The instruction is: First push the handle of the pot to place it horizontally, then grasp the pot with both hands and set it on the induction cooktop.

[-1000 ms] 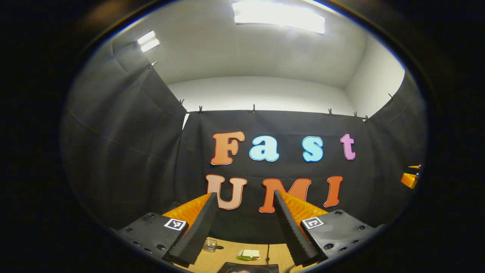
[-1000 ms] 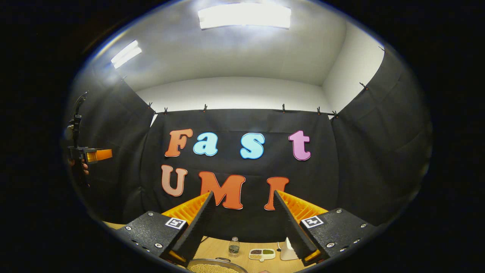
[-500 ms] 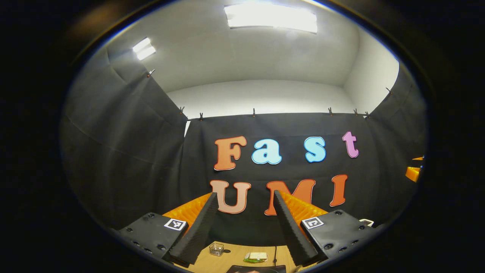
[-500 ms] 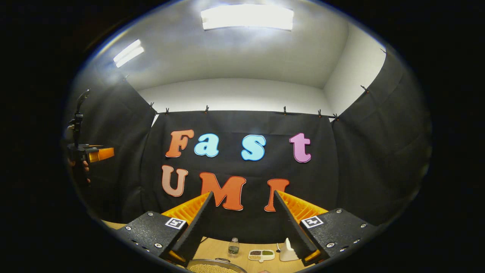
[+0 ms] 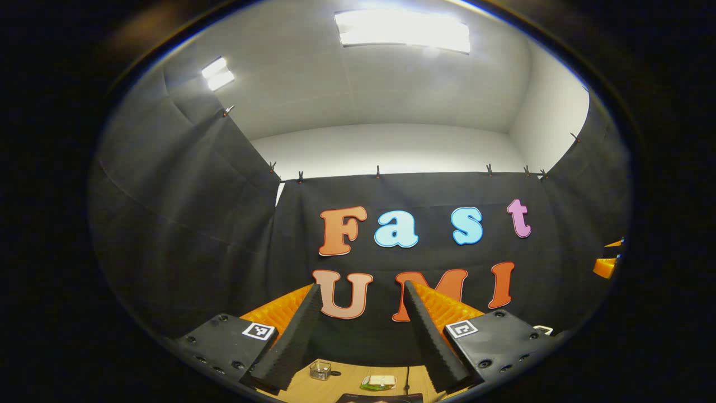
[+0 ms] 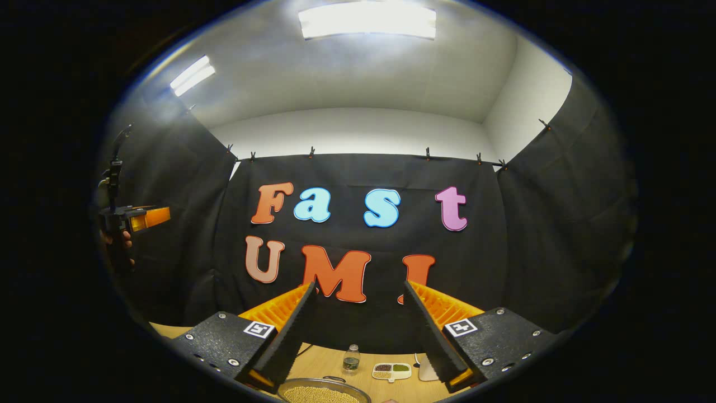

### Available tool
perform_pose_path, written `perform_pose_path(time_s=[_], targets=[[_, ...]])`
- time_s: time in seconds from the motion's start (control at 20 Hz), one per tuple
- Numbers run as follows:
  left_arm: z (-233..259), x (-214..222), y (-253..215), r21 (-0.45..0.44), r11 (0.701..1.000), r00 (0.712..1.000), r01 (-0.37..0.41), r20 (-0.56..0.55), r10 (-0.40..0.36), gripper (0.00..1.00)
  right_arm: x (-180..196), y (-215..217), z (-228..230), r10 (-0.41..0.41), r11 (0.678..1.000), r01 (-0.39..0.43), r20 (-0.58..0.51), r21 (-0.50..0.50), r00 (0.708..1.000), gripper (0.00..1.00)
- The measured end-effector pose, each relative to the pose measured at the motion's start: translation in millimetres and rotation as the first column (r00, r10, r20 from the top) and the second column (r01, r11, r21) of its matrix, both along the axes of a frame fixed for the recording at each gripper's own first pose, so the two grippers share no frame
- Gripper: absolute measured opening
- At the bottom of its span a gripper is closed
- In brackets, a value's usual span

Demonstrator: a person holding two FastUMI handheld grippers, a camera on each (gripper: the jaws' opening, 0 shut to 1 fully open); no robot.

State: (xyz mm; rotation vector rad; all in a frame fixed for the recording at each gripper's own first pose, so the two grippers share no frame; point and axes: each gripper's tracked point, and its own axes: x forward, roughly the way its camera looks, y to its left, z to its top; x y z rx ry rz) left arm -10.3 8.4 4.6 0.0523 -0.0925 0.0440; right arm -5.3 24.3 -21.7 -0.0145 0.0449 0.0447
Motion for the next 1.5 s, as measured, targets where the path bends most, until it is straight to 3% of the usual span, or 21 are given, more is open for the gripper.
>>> perform_pose_path(time_s=[0.4, 0.5, 0.75, 0.95, 1.15, 1.25, 1.5], targets=[[9, -12, 2, 0.026, 0.999, 0.999, -0.021, 0.043, 0.019, 0.92, -8, 14, -39, 0.021, 0.999, -0.024, -0.104, -0.023, 0.994, 0.94], [7, -14, -1, 0.022, 1.0, 0.999, -0.011, 0.042, 0.011, 0.98, -12, 19, -56, 0.03, 0.999, -0.031, -0.142, -0.012, 0.989, 0.93], [-5, -9, 2, 0.028, 0.999, 1.0, -0.019, 0.017, 0.018, 0.95, -19, 39, -119, 0.081, 0.996, -0.083, -0.296, 0.006, 0.952, 0.88], [-18, -12, 12, 0.027, 0.999, 1.0, -0.03, -0.003, 0.03, 0.95, -32, 57, -182, 0.142, 0.99, -0.125, -0.469, 0.069, 0.872, 0.81], [-36, -6, 20, 0.039, 0.998, 0.998, -0.049, -0.048, 0.051, 0.95, -53, 87, -245, 0.234, 0.971, -0.145, -0.63, 0.19, 0.741, 0.65], [-43, -3, 26, 0.046, 0.997, 0.996, -0.063, -0.062, 0.065, 0.95, -66, 97, -266, 0.255, 0.966, -0.157, -0.682, 0.203, 0.685, 0.57], [-63, 0, 35, 0.058, 0.995, 0.991, -0.083, -0.098, 0.088, 0.95, -92, 118, -305, 0.286, 0.957, -0.207, -0.764, 0.201, 0.578, 0.34]])
